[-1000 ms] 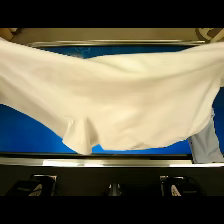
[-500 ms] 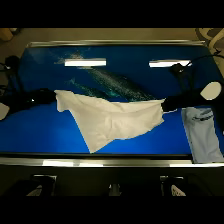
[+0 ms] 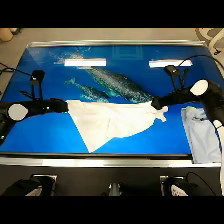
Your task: Fold the shirts.
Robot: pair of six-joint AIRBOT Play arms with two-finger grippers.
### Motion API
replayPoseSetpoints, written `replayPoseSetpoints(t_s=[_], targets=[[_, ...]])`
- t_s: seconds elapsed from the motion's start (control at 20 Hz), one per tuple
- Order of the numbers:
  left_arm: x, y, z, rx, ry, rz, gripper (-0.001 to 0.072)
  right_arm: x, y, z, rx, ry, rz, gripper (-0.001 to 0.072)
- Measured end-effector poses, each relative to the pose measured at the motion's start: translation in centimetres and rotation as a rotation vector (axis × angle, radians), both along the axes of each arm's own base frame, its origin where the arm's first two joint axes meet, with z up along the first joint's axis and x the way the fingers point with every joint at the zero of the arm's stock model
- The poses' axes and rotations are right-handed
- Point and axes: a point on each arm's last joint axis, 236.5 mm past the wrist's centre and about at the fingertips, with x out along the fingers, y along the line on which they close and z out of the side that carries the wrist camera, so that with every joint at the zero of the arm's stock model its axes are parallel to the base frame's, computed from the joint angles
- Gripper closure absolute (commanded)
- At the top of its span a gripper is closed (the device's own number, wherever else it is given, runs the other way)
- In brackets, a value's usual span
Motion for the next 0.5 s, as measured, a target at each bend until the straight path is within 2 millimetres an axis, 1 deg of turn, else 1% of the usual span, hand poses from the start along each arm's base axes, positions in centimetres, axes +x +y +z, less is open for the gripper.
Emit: replayPoseSetpoints(t_s=[0.05,0.1,0.15,0.25,0.35,0.45,0.5], targets=[[0.0,0.0,0.0,0.005,0.000,-0.007,0.0682,-1.3,0.2,0.5,-0.005,0.022,0.027,0.0107],[-0.1,0.0,0.0,0.009,0.001,-0.014,0.0682,-2.6,0.6,0.3,-0.004,0.054,0.050,0.0107],[-0.2,0.0,-0.1,0.013,0.004,-0.019,0.0682,-4.0,1.2,-0.3,0.007,0.092,0.073,0.0107],[-0.2,-0.1,-0.1,0.016,0.004,-0.024,0.0682,-6.9,3.1,-2.9,0.061,0.188,0.087,0.0106],[-0.3,-0.1,-0.2,0.019,0.008,-0.029,0.0682,-9.1,5.6,-5.9,0.161,0.270,0.058,0.0102],[-0.4,-0.1,-0.2,0.020,0.010,-0.030,0.0682,-10.4,7.8,-8.5,0.257,0.334,-0.003,0.0102],[-0.4,-0.1,-0.2,0.020,0.010,-0.030,0.0682,-10.8,8.4,-9.6,0.286,0.363,-0.041,0.0103]])
